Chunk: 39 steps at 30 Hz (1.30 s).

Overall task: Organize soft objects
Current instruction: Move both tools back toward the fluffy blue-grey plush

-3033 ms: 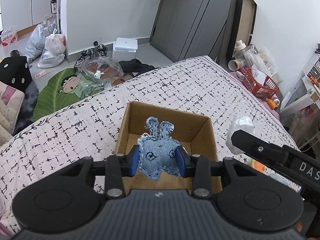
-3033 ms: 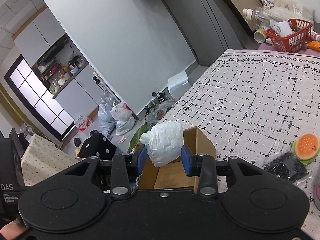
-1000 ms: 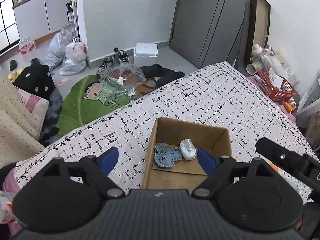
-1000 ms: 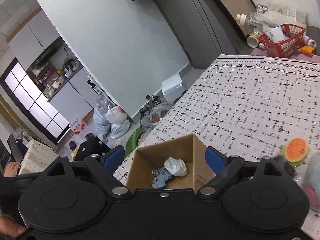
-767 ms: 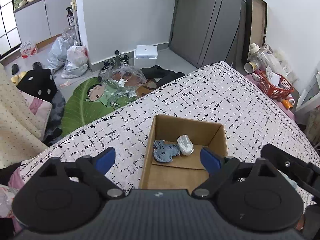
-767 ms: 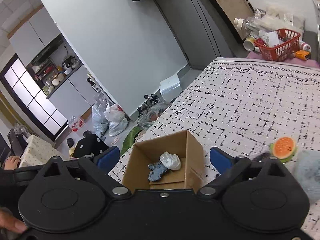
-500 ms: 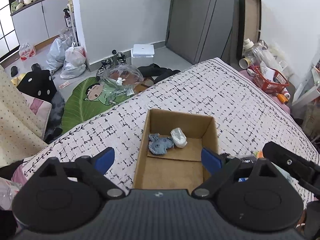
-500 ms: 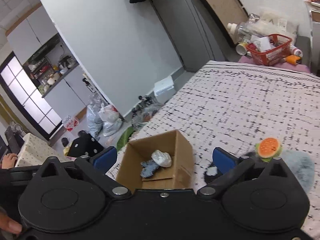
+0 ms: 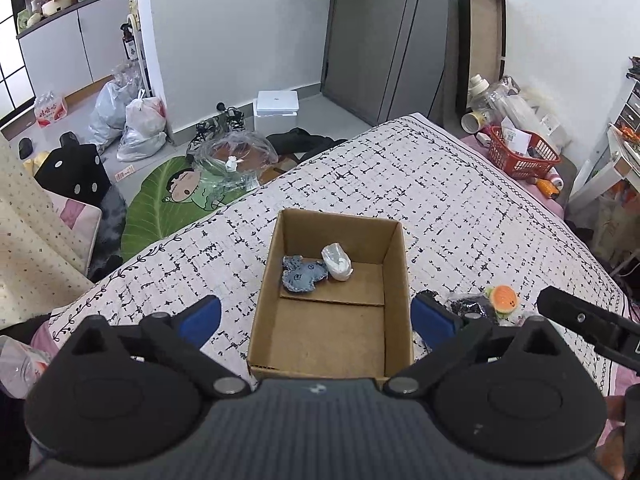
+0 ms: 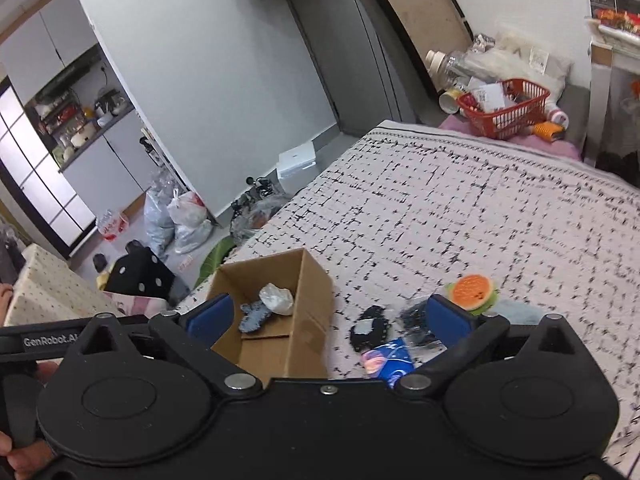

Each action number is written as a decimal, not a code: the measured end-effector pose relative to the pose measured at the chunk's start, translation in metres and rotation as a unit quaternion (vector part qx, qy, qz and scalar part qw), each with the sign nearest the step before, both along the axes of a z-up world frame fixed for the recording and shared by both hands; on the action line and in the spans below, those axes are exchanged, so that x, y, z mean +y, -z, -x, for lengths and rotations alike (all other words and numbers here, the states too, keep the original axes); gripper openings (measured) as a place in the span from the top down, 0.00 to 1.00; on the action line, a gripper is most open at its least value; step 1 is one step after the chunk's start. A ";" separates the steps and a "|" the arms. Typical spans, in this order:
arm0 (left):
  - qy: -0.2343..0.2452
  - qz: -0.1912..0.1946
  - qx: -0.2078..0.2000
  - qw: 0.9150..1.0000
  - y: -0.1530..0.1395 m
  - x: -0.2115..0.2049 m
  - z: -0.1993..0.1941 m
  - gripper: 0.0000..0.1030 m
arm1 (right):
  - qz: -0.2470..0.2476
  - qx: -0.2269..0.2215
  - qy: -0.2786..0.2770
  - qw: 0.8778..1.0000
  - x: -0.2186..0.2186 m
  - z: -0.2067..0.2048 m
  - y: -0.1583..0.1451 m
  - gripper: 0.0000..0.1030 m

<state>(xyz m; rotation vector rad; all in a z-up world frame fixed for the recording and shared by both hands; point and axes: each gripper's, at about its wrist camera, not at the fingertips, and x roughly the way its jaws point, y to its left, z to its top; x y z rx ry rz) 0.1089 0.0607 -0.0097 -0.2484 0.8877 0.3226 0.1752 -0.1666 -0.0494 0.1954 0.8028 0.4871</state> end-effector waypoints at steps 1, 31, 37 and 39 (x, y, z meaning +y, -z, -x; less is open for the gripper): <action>0.001 0.001 -0.001 1.000 -0.001 -0.002 0.001 0.00 | 0.002 -0.004 0.003 1.000 -0.002 0.001 -0.002 0.00; 0.095 0.068 -0.004 0.993 0.034 -0.093 -0.031 0.00 | -0.025 0.094 0.200 0.975 -0.132 -0.016 0.041 0.00; 0.106 0.089 0.025 0.990 0.054 -0.113 -0.048 0.00 | -0.059 0.138 0.237 0.960 -0.149 -0.019 0.062 0.00; 0.108 0.087 0.029 0.990 0.061 -0.119 -0.053 0.00 | -0.067 0.147 0.246 0.956 -0.152 -0.020 0.066 0.00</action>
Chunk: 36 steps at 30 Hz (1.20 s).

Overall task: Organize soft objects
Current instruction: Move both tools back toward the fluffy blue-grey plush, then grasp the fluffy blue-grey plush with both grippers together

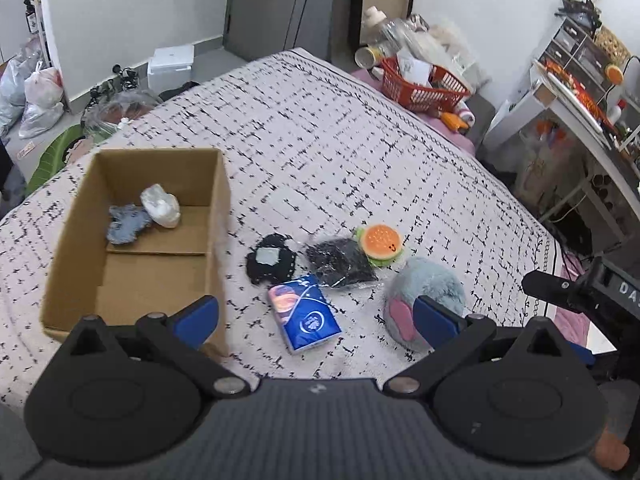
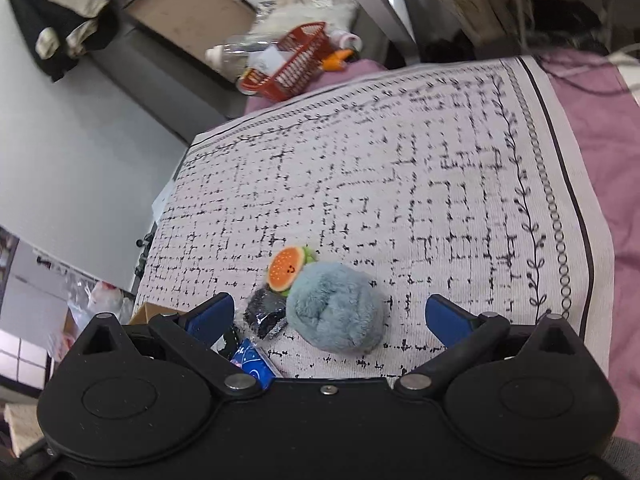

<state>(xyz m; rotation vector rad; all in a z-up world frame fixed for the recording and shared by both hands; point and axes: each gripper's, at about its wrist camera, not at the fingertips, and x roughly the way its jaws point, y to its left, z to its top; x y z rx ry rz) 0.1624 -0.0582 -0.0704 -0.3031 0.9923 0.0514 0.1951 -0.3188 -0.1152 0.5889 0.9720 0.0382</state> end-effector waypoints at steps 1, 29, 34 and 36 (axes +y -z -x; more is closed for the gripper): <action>0.000 -0.001 0.001 1.000 0.003 -0.003 -0.003 0.00 | -0.006 0.006 0.006 1.000 -0.002 -0.001 0.003 0.00; 0.023 0.128 0.063 0.990 0.091 -0.058 -0.076 0.54 | -0.121 0.153 0.109 0.975 -0.015 -0.040 0.097 0.48; 0.023 0.133 0.082 0.988 0.106 -0.066 -0.085 0.60 | -0.142 0.166 0.126 0.968 -0.016 -0.046 0.109 0.58; 0.020 0.144 0.093 0.985 0.112 -0.068 -0.087 0.64 | -0.140 0.164 0.130 0.968 -0.017 -0.047 0.110 0.58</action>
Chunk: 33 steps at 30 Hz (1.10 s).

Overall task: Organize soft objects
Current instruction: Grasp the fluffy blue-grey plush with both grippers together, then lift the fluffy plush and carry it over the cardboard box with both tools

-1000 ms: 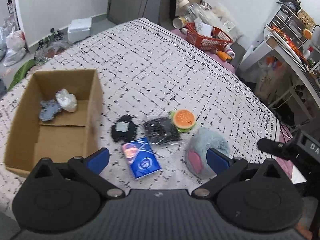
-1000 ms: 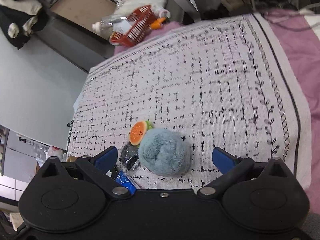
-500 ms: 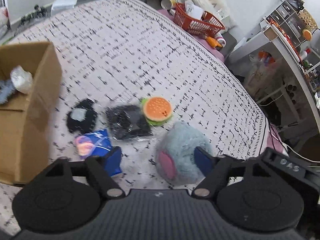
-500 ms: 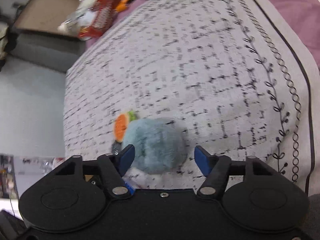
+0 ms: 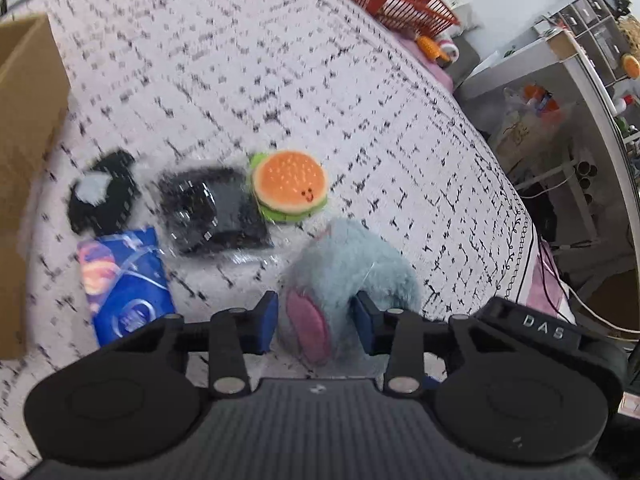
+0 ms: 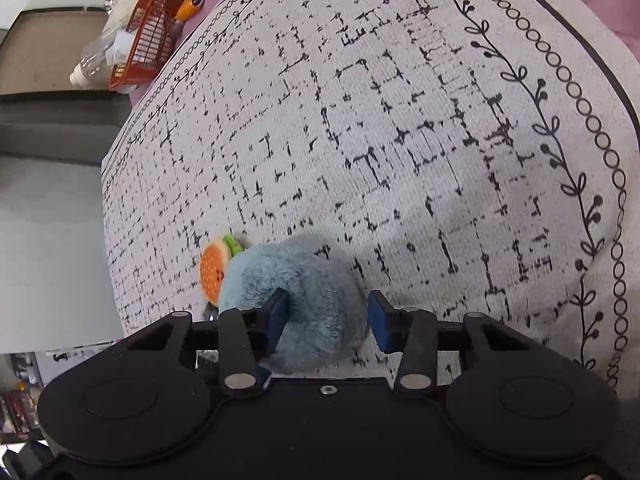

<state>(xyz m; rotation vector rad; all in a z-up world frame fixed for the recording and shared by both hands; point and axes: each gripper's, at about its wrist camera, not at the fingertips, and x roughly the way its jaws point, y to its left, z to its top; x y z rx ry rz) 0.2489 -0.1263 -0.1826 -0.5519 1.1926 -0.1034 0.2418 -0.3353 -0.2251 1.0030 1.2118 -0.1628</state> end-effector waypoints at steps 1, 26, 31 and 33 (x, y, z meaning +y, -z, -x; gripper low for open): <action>-0.001 0.004 0.004 1.000 0.002 -0.001 0.000 0.66 | -0.003 -0.001 0.000 1.000 -0.001 -0.001 0.001 0.58; -0.019 -0.029 -0.049 0.998 -0.038 0.004 0.016 0.81 | -0.011 -0.088 -0.067 0.994 0.020 0.000 -0.024 0.73; -0.027 -0.037 -0.071 0.996 -0.055 0.012 0.025 0.81 | -0.020 -0.124 -0.088 0.988 0.027 0.005 -0.038 0.73; -0.030 -0.040 -0.078 0.996 -0.061 0.016 0.027 0.81 | -0.026 -0.138 -0.097 0.985 0.030 0.006 -0.043 0.74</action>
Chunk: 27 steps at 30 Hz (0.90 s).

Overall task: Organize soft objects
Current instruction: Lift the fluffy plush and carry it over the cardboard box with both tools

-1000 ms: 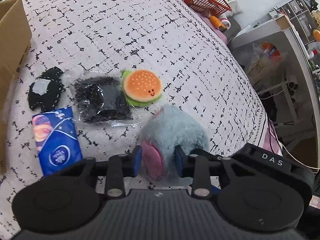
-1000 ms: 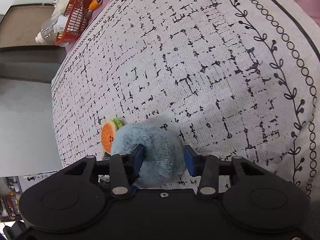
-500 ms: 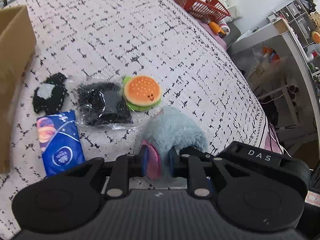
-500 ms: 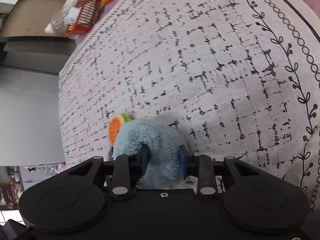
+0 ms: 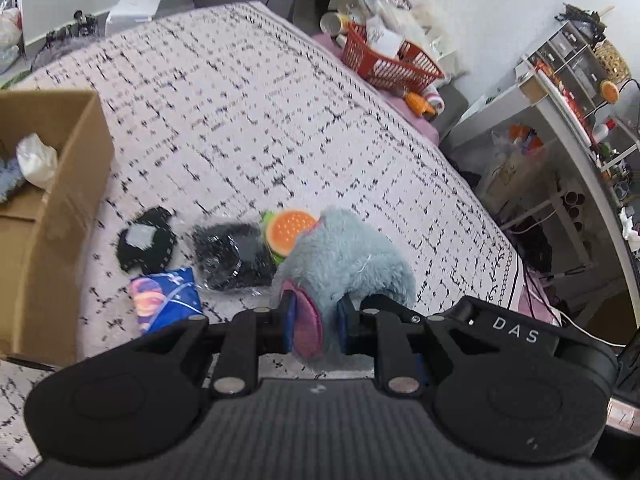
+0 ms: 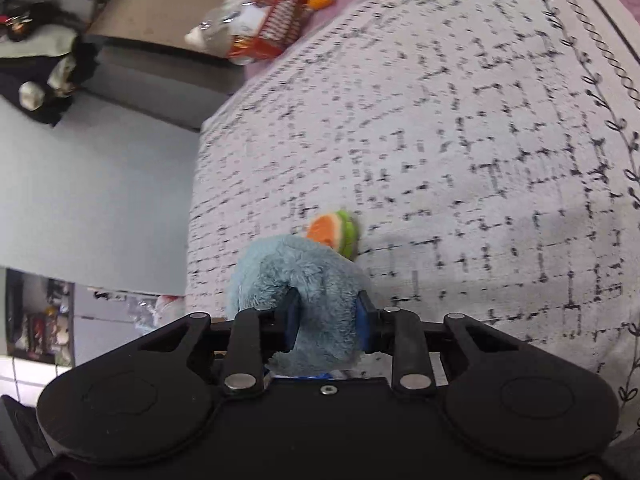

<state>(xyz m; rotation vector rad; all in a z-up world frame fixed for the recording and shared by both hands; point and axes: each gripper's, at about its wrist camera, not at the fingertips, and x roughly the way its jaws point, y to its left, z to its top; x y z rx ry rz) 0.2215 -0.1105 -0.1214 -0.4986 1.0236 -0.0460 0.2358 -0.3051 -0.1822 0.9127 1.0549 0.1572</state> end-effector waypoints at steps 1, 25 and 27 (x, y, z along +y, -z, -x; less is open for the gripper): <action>-0.002 -0.002 -0.005 1.000 -0.003 0.002 0.002 0.81 | -0.002 -0.009 -0.007 1.000 0.002 0.001 -0.003 0.74; -0.055 -0.023 -0.060 0.996 -0.054 0.064 0.037 0.82 | -0.004 -0.131 -0.103 0.986 0.066 0.011 -0.047 0.75; -0.061 -0.023 -0.062 0.996 -0.055 0.072 0.040 0.82 | -0.002 -0.138 -0.112 0.984 0.075 0.013 -0.050 0.75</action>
